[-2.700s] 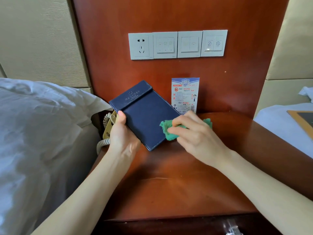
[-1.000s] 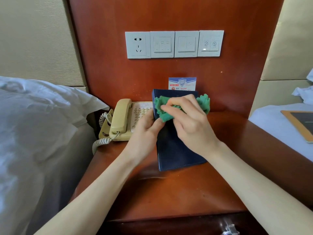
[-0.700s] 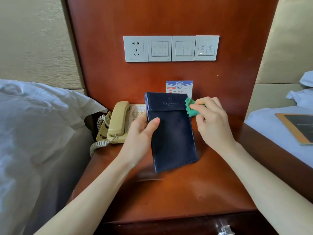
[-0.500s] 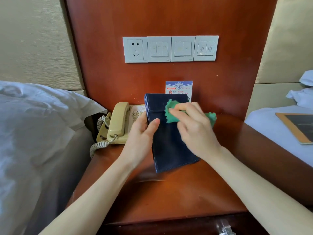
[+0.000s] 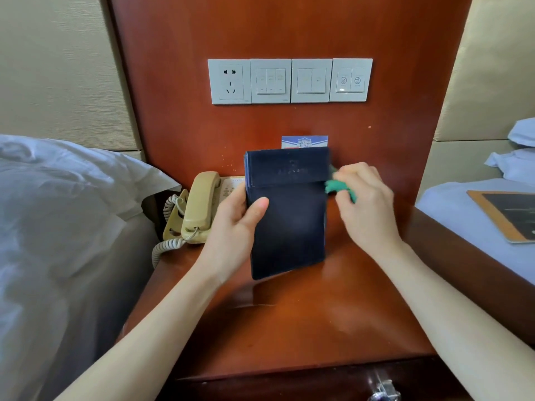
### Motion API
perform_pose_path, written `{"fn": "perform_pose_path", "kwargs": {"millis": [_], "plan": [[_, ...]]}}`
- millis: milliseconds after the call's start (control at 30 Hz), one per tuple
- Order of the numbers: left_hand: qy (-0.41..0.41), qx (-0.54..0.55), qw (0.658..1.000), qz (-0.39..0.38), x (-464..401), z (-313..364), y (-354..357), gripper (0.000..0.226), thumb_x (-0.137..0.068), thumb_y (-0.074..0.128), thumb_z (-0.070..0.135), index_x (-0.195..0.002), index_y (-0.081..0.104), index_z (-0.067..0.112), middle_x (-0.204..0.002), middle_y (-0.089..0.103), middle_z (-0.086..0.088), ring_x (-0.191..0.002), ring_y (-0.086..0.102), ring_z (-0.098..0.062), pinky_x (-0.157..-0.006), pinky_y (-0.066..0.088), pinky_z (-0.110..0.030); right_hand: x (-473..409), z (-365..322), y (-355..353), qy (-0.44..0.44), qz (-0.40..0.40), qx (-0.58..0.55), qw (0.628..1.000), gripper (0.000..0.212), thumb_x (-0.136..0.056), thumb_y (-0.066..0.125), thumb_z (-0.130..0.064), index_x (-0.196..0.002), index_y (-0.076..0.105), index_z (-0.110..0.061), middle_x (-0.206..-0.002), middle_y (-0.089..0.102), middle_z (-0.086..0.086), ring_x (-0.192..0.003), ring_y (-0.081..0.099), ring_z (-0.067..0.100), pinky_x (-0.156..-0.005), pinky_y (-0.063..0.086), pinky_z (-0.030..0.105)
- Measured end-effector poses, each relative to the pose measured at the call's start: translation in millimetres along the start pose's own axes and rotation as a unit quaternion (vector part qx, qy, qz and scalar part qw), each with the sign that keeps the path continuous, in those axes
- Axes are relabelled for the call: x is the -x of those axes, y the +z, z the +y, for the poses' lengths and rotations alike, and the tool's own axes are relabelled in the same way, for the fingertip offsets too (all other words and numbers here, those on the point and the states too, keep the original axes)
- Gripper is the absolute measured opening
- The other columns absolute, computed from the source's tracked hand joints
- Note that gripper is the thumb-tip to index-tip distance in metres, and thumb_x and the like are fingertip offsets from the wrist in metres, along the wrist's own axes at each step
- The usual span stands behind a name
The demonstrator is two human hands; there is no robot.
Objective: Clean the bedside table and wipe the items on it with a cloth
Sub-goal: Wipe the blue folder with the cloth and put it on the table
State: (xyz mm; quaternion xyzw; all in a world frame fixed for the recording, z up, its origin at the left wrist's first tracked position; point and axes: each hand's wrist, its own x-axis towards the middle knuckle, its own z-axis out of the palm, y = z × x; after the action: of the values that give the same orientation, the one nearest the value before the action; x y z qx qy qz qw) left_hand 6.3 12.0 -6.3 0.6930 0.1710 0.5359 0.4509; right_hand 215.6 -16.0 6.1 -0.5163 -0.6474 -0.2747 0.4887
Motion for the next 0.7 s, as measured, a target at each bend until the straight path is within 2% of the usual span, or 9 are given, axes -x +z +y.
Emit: {"fn": "perform_pose_path", "kwargs": {"millis": [100,167,233,300,400,500,567,700], "plan": [[0.018,-0.004,1.000,-0.014,1.4,0.0,7.6,0.032,-0.097,0.046,0.019,-0.128,0.057,0.021,-0.124,0.065,0.009,-0.122,0.056,-0.008,-0.102,0.044,-0.025,-4.0,15.7,-6.4,0.181,0.034,-0.051,0.982,0.020,-0.085,0.059,0.004,-0.103,0.068,-0.002,-0.104,0.064,0.009,-0.094,0.061,0.022,-0.074,0.040,0.009],[0.018,0.007,1.000,-0.013,0.1,-1.5,11.2,0.032,-0.098,0.045,0.017,-0.127,0.057,0.020,-0.124,0.065,0.009,-0.120,0.057,-0.007,-0.098,0.045,-0.021,-4.5,12.7,-8.7,0.223,0.077,-0.086,0.968,0.021,-0.089,0.059,-0.004,-0.109,0.067,-0.005,-0.107,0.063,0.003,-0.095,0.057,0.008,-0.071,0.039,0.001],[0.008,0.020,1.000,-0.004,-1.6,-3.5,10.9,0.032,-0.100,0.044,0.014,-0.128,0.056,0.020,-0.124,0.066,0.008,-0.119,0.058,-0.007,-0.096,0.046,-0.020,-5.6,-1.9,-8.8,0.176,0.119,-0.117,0.970,0.022,-0.088,0.058,-0.002,-0.109,0.065,-0.003,-0.105,0.059,-0.002,-0.094,0.053,0.000,-0.078,0.043,0.005],[-0.008,0.035,0.999,0.006,-2.1,-4.7,9.9,0.032,-0.101,0.043,0.009,-0.129,0.056,0.019,-0.124,0.066,0.006,-0.118,0.059,-0.007,-0.094,0.047,-0.020,-3.2,-17.8,-5.9,0.067,0.126,-0.108,0.984,0.023,-0.086,0.057,0.004,-0.107,0.065,0.000,-0.105,0.059,0.004,-0.097,0.053,0.006,-0.086,0.043,0.012],[-0.018,0.045,0.999,0.013,-1.3,-5.0,9.9,0.032,-0.101,0.042,0.006,-0.125,0.057,0.021,-0.123,0.067,0.004,-0.117,0.060,-0.009,-0.093,0.049,-0.022,3.3,-36.3,1.2,-0.089,0.068,-0.043,0.993,0.028,-0.084,0.056,0.010,-0.110,0.066,0.003,-0.105,0.061,0.016,-0.099,0.053,0.023,-0.088,0.045,0.025],[-0.018,0.048,0.999,0.013,-1.5,-4.3,10.2,0.032,-0.101,0.042,0.006,-0.125,0.056,0.020,-0.124,0.066,-0.001,-0.119,0.060,-0.015,-0.101,0.048,-0.033,7.7,-41.8,6.8,-0.176,0.014,-0.005,0.984,0.029,-0.085,0.053,0.009,-0.111,0.065,0.004,-0.104,0.062,0.017,-0.097,0.052,0.026,-0.089,0.046,0.029],[-0.021,0.052,0.998,0.010,-0.9,-3.7,10.5,0.032,-0.101,0.043,0.006,-0.127,0.056,0.019,-0.125,0.066,-0.002,-0.120,0.059,-0.016,-0.103,0.047,-0.035,5.2,-36.9,6.4,-0.157,0.016,-0.014,0.987,0.030,-0.084,0.053,0.010,-0.111,0.065,0.003,-0.104,0.062,0.017,-0.097,0.052,0.026,-0.088,0.047,0.030],[-0.040,0.037,0.998,0.031,-1.0,-2.4,10.4,0.033,-0.101,0.042,0.006,-0.129,0.056,0.019,-0.128,0.065,0.000,-0.123,0.057,-0.016,-0.109,0.040,-0.042,0.1,-18.1,-0.9,-0.023,0.032,-0.033,0.999,0.027,-0.083,0.058,0.012,-0.106,0.066,0.002,-0.105,0.062,0.016,-0.097,0.056,0.028,-0.079,0.052,0.031]]}}
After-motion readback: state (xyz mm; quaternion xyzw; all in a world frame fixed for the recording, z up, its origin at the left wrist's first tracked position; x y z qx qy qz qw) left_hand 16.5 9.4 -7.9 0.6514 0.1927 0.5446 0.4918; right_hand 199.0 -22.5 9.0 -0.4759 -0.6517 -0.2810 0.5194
